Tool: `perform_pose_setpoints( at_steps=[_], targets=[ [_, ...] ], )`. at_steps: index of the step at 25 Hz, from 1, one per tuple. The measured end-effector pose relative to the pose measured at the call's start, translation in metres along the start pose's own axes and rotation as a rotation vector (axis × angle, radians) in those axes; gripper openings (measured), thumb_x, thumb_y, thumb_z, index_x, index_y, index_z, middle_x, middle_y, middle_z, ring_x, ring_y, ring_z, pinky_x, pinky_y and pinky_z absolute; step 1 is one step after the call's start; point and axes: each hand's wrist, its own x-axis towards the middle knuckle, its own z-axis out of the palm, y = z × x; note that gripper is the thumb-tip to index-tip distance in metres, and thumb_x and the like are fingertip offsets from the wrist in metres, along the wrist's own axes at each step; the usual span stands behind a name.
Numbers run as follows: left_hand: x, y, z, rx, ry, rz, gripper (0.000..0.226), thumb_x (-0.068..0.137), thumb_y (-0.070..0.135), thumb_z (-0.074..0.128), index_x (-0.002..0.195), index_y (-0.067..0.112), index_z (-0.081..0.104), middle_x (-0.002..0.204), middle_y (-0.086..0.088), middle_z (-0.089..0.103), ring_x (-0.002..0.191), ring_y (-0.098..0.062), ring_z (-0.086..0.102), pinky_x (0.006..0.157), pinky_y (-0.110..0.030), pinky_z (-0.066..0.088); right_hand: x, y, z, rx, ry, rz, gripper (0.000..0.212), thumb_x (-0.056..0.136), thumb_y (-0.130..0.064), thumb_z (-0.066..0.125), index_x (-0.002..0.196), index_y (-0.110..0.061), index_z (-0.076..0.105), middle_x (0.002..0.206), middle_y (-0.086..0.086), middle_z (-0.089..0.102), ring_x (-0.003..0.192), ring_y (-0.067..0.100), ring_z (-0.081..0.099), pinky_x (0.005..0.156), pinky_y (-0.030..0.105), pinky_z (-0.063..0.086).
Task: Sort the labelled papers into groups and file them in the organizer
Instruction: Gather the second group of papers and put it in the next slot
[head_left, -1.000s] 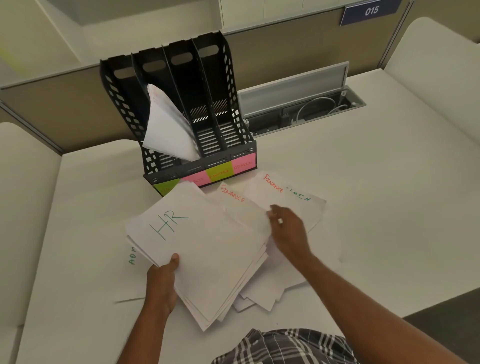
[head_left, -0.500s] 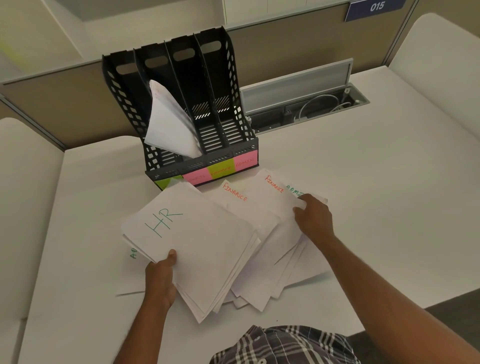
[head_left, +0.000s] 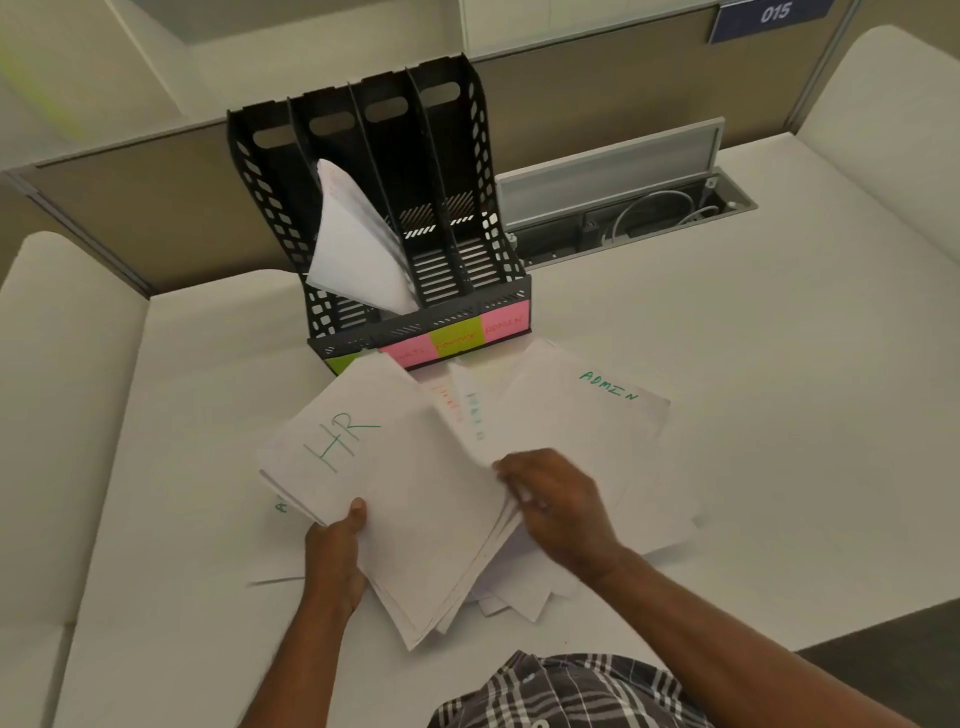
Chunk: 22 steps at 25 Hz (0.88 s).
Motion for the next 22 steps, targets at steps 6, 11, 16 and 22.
perform_pose_setpoints(
  at_steps=[6, 11, 16, 22],
  targets=[
    [-0.004, 0.000, 0.004, -0.007, -0.006, 0.071, 0.028, 0.087, 0.006, 0.072, 0.115, 0.003, 0.069, 0.114, -0.017, 0.071, 0.105, -0.034, 0.067, 0.098, -0.055, 0.050, 0.039, 0.027, -0.034, 0.176, 0.350, 0.558, 0.018, 0.093, -0.009, 0.066, 0.108, -0.007, 0.076, 0.110, 0.007, 0.075, 0.101, 0.007, 0.066, 0.094, 0.012, 0.047],
    [-0.015, 0.004, 0.008, 0.048, -0.098, 0.145, 0.019, 0.083, 0.011, 0.078, 0.101, 0.011, 0.074, 0.102, -0.010, 0.077, 0.093, -0.027, 0.072, 0.084, -0.038, 0.057, 0.042, 0.041, -0.041, -0.177, 0.222, 0.555, 0.042, 0.097, -0.017, 0.060, 0.137, -0.008, 0.056, 0.136, 0.011, 0.061, 0.128, 0.026, 0.052, 0.111, 0.038, 0.039],
    [-0.032, 0.010, 0.035, 0.164, -0.251, 0.188, 0.023, 0.078, 0.025, 0.083, 0.095, 0.013, 0.076, 0.095, -0.004, 0.079, 0.088, -0.021, 0.075, 0.066, -0.023, 0.057, 0.039, 0.026, -0.010, 0.175, -0.256, 0.813, 0.063, 0.089, -0.035, 0.072, 0.144, -0.020, 0.045, 0.119, -0.005, 0.062, 0.105, 0.016, 0.060, 0.089, 0.031, 0.046],
    [-0.033, 0.015, 0.039, 0.088, -0.248, 0.121, 0.031, 0.100, 0.029, 0.057, 0.078, 0.021, 0.077, 0.088, -0.006, 0.075, 0.081, -0.021, 0.068, 0.073, -0.032, 0.056, 0.030, 0.040, -0.011, 0.399, -0.121, 1.050, 0.003, 0.088, -0.025, 0.072, 0.091, -0.025, 0.074, 0.087, -0.003, 0.078, 0.072, 0.016, 0.074, 0.065, 0.031, 0.058]
  ],
)
